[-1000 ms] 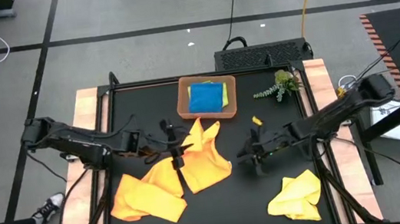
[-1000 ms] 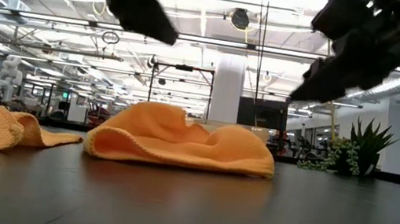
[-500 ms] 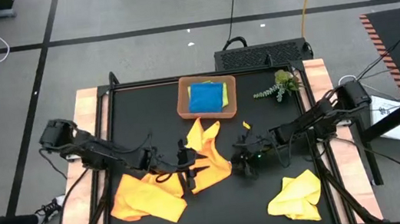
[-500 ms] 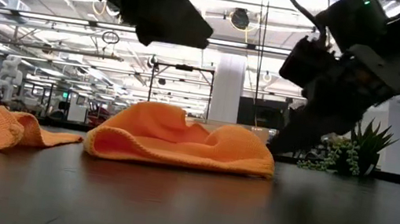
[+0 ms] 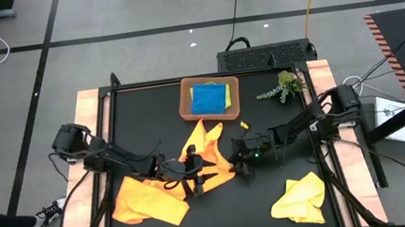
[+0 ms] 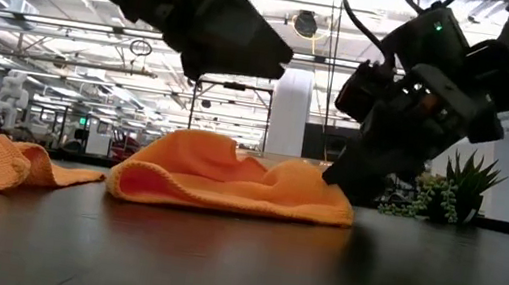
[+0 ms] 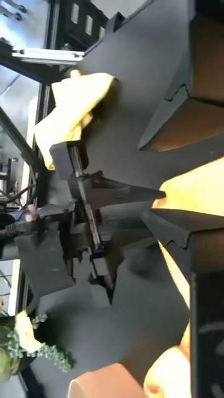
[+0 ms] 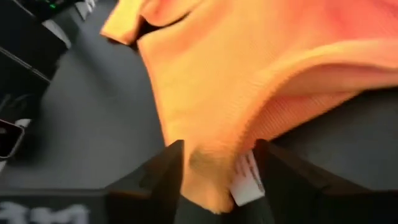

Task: Fold microfiber towels
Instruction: Fold the orange microfiber towel

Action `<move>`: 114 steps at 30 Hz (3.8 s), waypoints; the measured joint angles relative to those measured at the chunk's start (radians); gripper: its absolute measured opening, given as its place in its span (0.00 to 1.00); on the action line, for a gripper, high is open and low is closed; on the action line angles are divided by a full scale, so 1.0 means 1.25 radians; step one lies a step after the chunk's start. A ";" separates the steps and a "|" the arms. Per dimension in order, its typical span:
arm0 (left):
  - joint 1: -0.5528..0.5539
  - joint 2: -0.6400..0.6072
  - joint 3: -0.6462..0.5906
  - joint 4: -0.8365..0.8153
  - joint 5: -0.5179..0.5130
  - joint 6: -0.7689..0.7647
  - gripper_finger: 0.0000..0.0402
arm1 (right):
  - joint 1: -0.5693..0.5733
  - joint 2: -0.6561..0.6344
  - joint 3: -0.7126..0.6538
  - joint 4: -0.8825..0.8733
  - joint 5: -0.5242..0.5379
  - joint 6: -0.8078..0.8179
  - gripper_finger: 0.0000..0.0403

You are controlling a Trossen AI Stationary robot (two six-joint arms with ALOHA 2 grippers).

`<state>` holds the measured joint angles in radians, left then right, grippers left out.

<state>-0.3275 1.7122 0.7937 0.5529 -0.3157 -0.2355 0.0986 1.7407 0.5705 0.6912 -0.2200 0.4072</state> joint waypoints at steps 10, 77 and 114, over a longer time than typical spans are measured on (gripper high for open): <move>-0.019 0.003 0.000 0.028 0.000 -0.001 0.40 | 0.005 -0.098 0.000 0.050 -0.059 -0.008 0.02; -0.115 0.286 0.694 -1.031 -0.662 -0.054 0.39 | -0.043 -0.158 0.002 0.281 0.094 0.042 0.00; -0.170 0.146 0.693 -1.243 -0.595 -0.133 0.00 | -0.026 -0.158 -0.038 0.045 0.118 -0.384 0.48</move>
<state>-0.5399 1.8950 1.6604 -1.0006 -1.0598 -0.4014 0.0666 1.5433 0.5228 0.7479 -0.0731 -0.0727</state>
